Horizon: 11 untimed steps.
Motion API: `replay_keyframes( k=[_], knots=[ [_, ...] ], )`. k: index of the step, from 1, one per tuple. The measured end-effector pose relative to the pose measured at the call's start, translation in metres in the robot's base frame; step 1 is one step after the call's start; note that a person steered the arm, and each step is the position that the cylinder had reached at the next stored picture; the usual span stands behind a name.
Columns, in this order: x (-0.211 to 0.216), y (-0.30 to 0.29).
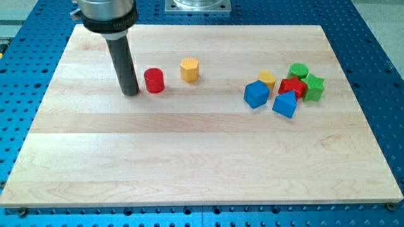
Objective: Push hexagon and red circle into group of blocks
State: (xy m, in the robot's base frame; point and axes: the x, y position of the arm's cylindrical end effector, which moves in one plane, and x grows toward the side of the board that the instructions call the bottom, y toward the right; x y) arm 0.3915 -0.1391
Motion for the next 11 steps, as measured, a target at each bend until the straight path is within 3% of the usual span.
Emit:
replay_keyframes(
  k=[1, 3, 4, 5, 7, 8, 9, 10, 11],
  knots=[
    [-0.035, 0.031],
    [-0.012, 0.12],
    [-0.014, 0.064],
    [0.019, 0.039],
    [0.023, 0.206],
    [0.023, 0.147],
    [-0.023, 0.063],
    [-0.065, 0.12],
    [-0.03, 0.19]
  ],
)
